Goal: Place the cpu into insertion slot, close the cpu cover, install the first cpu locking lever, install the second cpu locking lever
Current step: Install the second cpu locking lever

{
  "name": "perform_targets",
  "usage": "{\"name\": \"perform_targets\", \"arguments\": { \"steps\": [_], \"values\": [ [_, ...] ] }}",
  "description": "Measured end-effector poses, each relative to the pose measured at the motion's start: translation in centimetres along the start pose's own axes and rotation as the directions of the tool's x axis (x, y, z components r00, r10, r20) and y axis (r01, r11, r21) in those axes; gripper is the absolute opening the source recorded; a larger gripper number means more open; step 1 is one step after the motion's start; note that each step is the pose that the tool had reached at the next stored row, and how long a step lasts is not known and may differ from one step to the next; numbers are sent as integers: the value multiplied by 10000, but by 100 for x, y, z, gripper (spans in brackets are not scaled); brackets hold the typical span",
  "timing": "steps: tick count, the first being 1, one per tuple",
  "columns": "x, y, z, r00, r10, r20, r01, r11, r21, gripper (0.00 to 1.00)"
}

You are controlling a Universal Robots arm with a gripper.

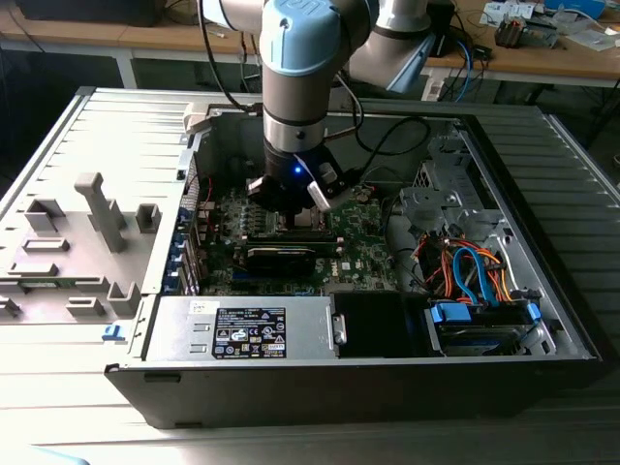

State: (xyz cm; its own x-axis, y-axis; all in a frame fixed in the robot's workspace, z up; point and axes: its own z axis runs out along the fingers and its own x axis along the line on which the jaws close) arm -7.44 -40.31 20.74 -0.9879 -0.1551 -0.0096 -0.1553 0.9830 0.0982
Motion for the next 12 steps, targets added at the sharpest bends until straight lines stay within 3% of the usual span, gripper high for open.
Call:
{"name": "perform_targets", "arguments": {
  "steps": [6, 10, 12],
  "values": [
    [-150, 81, 9, 10000, 5, -51, -4, 10000, 73, 11],
    [-201, 165, 14, 10000, 6, -62, -6, 9999, 139, 11],
    [-216, 220, 12, 10000, 6, -74, -4, 9998, 215, 11]
  ]
}}
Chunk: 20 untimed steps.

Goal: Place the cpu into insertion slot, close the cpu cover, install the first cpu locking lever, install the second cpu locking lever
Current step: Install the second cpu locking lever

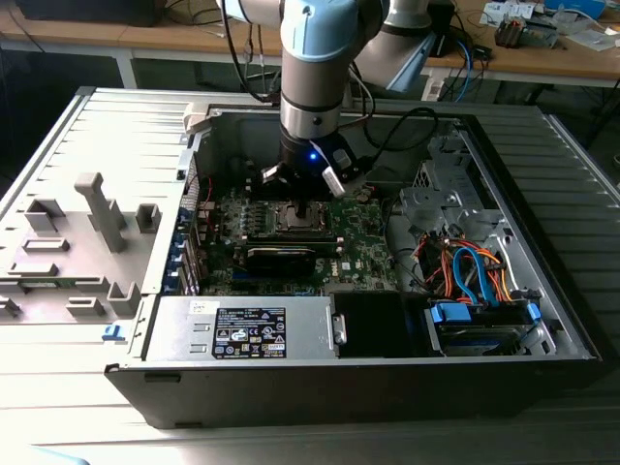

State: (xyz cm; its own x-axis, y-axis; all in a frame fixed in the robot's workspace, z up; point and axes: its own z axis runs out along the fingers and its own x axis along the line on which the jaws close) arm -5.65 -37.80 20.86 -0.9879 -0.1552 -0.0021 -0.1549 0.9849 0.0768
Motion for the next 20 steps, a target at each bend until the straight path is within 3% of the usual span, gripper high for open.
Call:
{"name": "perform_targets", "arguments": {
  "steps": [2, 3, 5, 7, 8, 10, 12, 20],
  "values": [
    [-6, 23, -14, 10000, 3, -38, -2, 9997, 243, 11],
    [-7, 32, -23, 10000, 6, -65, -3, 9991, 413, 11],
    [-12, 44, -46, 9999, 11, -105, -4, 9978, 670, 11],
    [-15, 53, -99, 9999, 15, -139, -3, 9961, 878, 11],
    [-16, 56, -125, 9999, 17, -147, -3, 9956, 935, 11],
    [-17, 61, -192, 9999, 17, -159, -1, 9948, 1014, 11],
    [-17, 66, -251, 9999, 19, -163, -2, 9945, 1046, 11],
    [-17, 68, -265, 9999, 19, -163, -2, 9945, 1045, 11]
  ]
}}
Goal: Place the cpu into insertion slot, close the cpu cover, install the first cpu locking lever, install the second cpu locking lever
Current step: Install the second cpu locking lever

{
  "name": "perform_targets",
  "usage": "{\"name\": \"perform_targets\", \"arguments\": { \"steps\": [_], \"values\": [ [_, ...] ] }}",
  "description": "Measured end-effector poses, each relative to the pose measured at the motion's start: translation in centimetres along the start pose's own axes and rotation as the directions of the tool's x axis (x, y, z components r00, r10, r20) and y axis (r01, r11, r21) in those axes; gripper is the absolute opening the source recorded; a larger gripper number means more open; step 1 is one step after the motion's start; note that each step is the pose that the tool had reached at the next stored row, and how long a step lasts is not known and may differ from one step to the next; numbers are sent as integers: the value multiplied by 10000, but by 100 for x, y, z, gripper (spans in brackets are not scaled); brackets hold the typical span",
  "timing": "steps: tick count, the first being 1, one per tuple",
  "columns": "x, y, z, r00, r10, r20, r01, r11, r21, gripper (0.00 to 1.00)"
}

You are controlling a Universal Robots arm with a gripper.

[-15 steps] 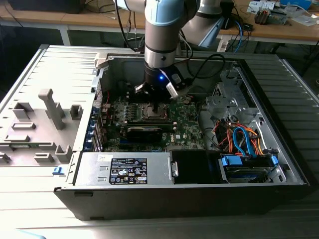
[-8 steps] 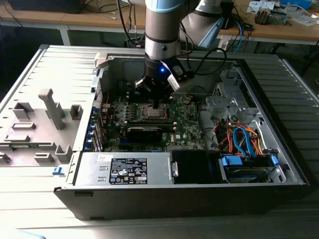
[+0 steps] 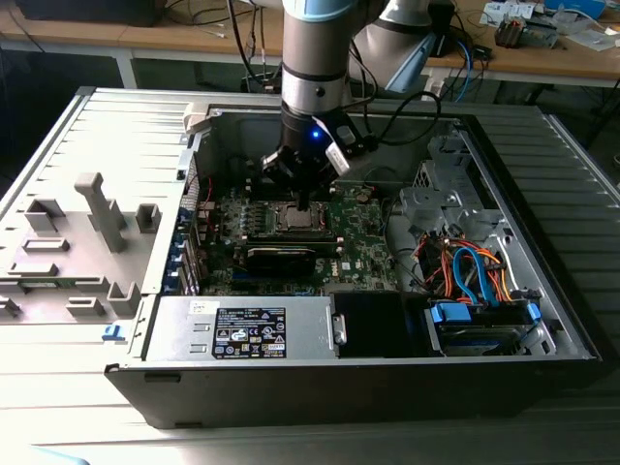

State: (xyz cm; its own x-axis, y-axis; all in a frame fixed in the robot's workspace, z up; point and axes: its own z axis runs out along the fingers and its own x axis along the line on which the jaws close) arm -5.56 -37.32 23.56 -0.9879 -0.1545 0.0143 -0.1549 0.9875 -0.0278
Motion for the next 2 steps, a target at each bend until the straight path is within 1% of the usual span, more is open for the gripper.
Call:
{"name": "perform_targets", "arguments": {
  "steps": [2],
  "values": [
    [0, 0, -4, 10000, 0, 0, 0, 10000, 0, 11]
  ]
}}
